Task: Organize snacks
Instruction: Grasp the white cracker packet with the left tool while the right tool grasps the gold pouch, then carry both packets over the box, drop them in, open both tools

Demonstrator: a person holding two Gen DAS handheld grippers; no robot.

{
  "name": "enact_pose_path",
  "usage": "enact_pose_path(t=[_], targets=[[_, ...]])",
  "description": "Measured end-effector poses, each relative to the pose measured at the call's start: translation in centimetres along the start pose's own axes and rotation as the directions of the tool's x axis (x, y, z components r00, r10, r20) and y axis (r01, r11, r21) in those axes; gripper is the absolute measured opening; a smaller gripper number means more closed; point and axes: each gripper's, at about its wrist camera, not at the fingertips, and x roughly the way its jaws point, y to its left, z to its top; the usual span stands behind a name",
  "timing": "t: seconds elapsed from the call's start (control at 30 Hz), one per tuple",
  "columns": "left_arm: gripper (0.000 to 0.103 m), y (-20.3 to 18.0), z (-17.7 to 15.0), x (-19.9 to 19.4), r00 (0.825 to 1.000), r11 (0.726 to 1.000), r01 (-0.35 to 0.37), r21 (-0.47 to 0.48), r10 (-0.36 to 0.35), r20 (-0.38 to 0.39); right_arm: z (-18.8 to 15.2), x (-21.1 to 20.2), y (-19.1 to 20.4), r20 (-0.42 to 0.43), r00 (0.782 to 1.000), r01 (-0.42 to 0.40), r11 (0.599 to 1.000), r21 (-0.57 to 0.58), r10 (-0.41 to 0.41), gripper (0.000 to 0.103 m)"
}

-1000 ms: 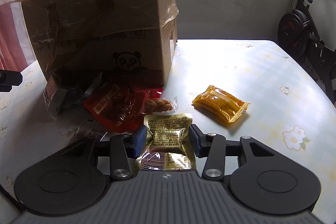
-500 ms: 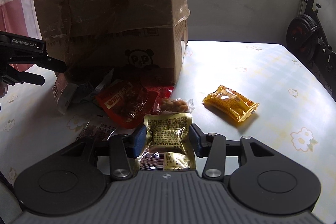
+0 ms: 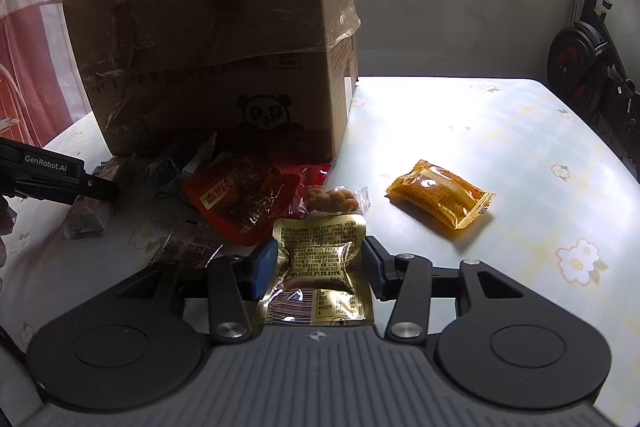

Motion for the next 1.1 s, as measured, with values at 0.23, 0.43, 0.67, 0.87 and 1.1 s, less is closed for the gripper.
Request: enact_pose_path(t=[0.23, 0.43, 0.67, 0.87, 1.1], targets=[[0.048, 0.3, -1.4, -1.2, 1.0, 1.0, 0.009, 0.019, -0.009, 0.022, 0.0, -0.2, 0.6, 0.009, 1.0, -0.007, 0.999, -0.05, 0.007, 0.048], [0.048, 0.0, -1.7, -2.8, 0.998, 0.998, 0.048, 0.032, -0.049, 0.049, 0.0, -1.1, 0.7, 0.036, 0.999, -0.009, 0.999, -0.05, 0.01, 0.048], [0.048, 0.3, -2.0, -4.6, 0.993, 0.996, 0.077, 0.041, -0.08, 0.085, 0.3, -2.6, -0.2, 0.051, 0.999, 0.007, 1.0, -0.016, -0.007, 0.048], [0.048, 0.6, -1.8, -6.0, 0.988, 0.996, 0.083, 0.027, -0.086, 0.132, 1.2, -3.9, -0.5, 0.093, 0.996, 0.015, 1.0, -0.004, -0.015, 0.048], [0.048, 1.5, 0.1, -10.6, 0.949, 0.998, 0.052, 0.021, -0.056, 0.309, 4.3, -5.4, 0.1, 0.188, 0.982, -0.001, 1.0, -0.026, 0.006, 0.048]])
